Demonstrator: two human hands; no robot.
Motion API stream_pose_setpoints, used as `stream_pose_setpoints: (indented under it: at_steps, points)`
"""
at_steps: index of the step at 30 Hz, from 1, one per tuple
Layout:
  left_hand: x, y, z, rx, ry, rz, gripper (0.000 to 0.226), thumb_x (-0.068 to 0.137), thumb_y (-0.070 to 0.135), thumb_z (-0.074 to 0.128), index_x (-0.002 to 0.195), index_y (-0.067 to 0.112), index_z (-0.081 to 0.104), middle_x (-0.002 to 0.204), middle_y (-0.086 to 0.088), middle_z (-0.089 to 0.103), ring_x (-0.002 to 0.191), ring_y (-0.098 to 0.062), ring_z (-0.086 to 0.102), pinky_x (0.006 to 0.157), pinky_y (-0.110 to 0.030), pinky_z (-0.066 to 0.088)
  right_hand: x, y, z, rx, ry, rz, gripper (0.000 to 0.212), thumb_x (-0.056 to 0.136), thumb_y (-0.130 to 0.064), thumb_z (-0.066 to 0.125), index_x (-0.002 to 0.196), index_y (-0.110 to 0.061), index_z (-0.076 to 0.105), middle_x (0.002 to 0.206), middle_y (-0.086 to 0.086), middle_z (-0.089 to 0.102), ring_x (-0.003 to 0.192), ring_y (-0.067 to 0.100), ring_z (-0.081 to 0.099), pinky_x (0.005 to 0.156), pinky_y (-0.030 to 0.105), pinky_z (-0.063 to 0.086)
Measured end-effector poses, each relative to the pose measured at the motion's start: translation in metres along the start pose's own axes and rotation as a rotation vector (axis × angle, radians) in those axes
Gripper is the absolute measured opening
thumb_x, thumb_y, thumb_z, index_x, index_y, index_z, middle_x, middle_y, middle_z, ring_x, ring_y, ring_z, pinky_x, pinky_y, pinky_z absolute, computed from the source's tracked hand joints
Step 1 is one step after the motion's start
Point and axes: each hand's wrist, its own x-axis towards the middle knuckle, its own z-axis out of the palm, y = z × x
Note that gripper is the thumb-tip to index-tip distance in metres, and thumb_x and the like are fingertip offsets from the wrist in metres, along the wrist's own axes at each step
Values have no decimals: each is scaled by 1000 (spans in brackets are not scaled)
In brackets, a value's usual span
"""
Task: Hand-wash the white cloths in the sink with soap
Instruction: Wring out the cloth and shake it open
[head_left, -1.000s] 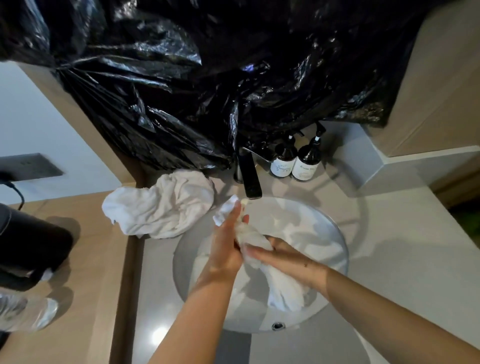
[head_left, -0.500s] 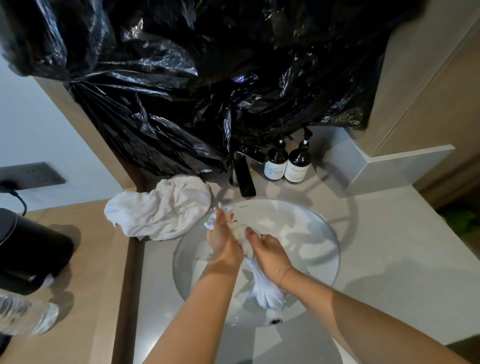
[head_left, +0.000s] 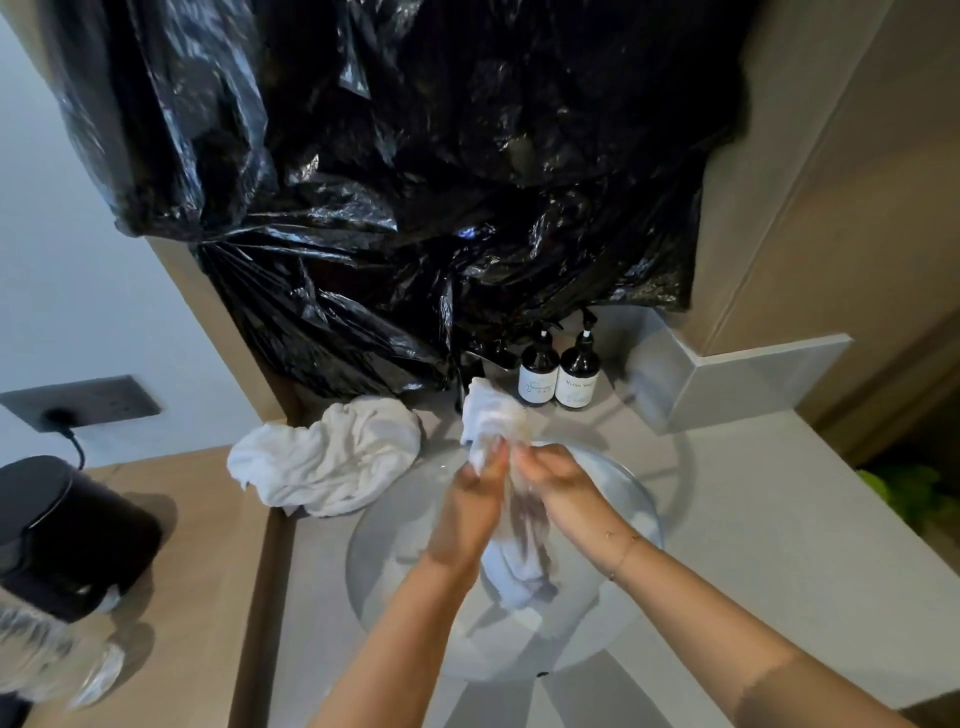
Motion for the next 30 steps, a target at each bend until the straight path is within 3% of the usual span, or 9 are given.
stream_pose_setpoints:
  at_steps: [3,6,9,12,15,19,23,27,30]
  points:
    - [-7,22,3,95,157,91,54,98,54,37,83,11,66,77,-3,72,81,-20,67,79,-30,51,-8,-11,-10,-12,78,-134,41,98,-26,53,73,6,54,69,9,53,64,15,52,66,38,50]
    - [-14,44,-2,114,157,224,60,99,51,38,76,0,60,66,-5,59,61,-14,54,60,-20,41,-15,-27,-20,67,184,-149,33,96,-21,57,84,8,62,72,9,60,65,16,59,62,34,56]
    - [-27,68,-11,84,135,326,59,101,47,38,84,-2,65,69,-4,63,62,-10,59,63,-20,45,-19,-44,-31,231,193,-103,38,93,-37,59,84,0,60,73,9,63,69,14,61,65,29,55]
    - [-32,87,-36,-82,129,361,56,101,50,35,88,10,72,79,-10,75,78,-19,73,77,-30,58,-5,-52,-53,494,234,40,70,82,-66,57,104,1,63,93,29,63,88,24,61,93,46,51]
    - [-34,103,-67,-227,173,399,56,100,57,30,89,26,75,88,-2,77,92,-23,71,82,-40,55,5,-59,-85,706,352,96,62,95,-61,40,127,-11,58,118,12,66,107,25,62,100,44,47]
    - [-35,124,-92,-320,105,383,47,100,56,33,89,35,73,84,10,76,82,-7,71,75,-31,48,-1,-68,-113,863,164,84,49,100,-51,35,114,-9,56,96,13,66,85,21,66,76,35,55]
    - [-27,111,-96,-233,41,269,36,100,46,41,108,24,67,90,-11,76,86,-23,72,73,-38,55,-9,-86,-115,811,122,44,21,99,-25,50,104,-6,57,95,10,61,90,20,63,79,33,49]
    - [-9,62,-78,-158,77,106,23,80,31,59,89,13,68,93,-18,73,93,-34,68,89,-52,54,-11,-115,-108,792,80,-57,31,102,-24,45,121,0,52,103,11,61,90,20,63,79,31,50]
    - [9,29,-62,164,89,14,14,85,22,61,86,8,59,87,-12,64,88,-28,63,88,-40,55,-12,-140,-100,788,30,-71,46,103,-27,43,139,1,41,122,15,56,99,21,62,84,32,51]
